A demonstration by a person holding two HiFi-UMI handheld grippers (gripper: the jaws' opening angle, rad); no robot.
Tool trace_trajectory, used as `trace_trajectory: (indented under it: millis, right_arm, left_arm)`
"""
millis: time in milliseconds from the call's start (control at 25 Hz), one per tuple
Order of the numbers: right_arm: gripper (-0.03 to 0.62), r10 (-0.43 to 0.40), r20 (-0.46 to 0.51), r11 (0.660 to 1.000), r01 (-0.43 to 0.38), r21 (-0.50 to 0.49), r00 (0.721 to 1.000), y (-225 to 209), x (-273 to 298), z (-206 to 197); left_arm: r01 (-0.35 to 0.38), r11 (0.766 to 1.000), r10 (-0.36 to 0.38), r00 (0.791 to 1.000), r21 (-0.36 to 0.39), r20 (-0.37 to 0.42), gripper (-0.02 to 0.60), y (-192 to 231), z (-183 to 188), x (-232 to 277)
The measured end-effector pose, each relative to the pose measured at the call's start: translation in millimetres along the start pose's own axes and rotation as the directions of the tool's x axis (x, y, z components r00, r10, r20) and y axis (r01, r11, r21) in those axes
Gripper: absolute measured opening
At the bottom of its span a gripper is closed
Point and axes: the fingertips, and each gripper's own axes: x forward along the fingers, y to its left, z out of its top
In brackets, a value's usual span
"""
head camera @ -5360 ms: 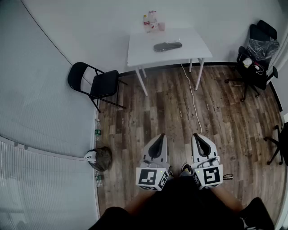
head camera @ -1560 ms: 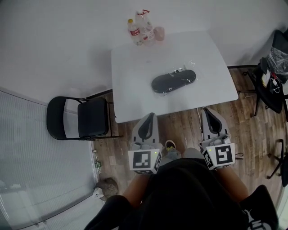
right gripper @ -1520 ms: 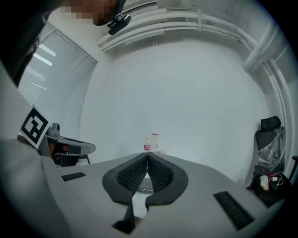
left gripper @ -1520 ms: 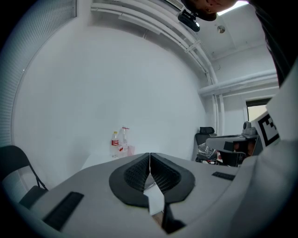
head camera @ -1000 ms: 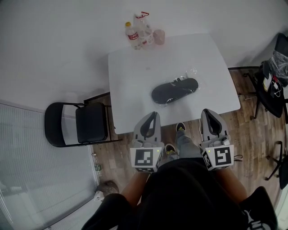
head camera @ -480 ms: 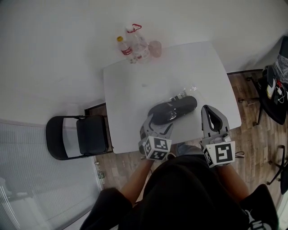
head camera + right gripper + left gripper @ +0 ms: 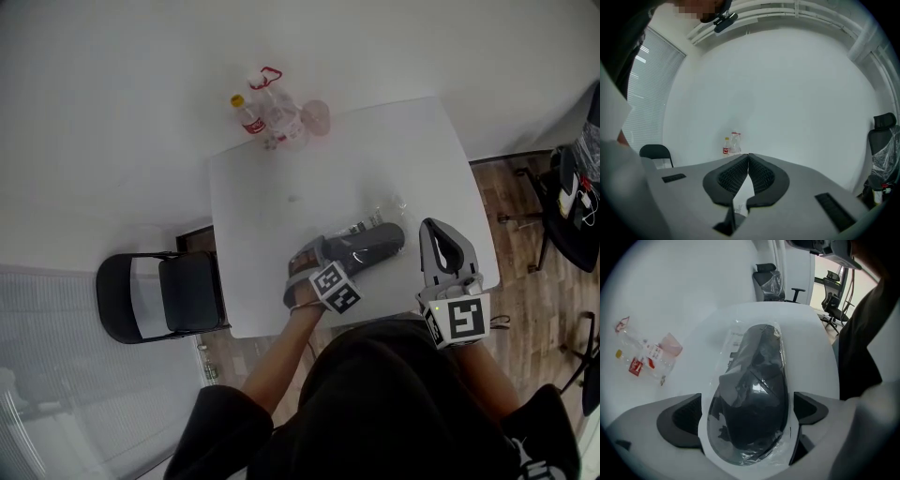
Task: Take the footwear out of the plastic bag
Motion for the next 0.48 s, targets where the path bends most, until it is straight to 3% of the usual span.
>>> trace_trajectory:
  millis: [120, 320, 480]
  right_arm:
    - [0.017, 0.004, 0.003, 1.000, -0.005, 0.007, 1.000, -9, 9, -2]
    - [0.017, -0.002, -0.001, 1.000, 0.002, 0.022, 1.000, -24, 14, -9]
    - [0.017, -0.009, -0.011, 0.999, 0.009, 0.034, 1.000, -33, 14, -15]
  left_arm:
    - [0.112, 0.994, -0.111, 0.992, 0.016, -0.061, 0.586, 0, 3, 9]
    - [0.270, 0.963, -0.269, 0.958, -0.007, -0.103, 0.586, -4, 3, 18]
    - [0.327, 0.945, -0.326, 0.942, -0.002, -0.085, 0.586, -5, 5, 19]
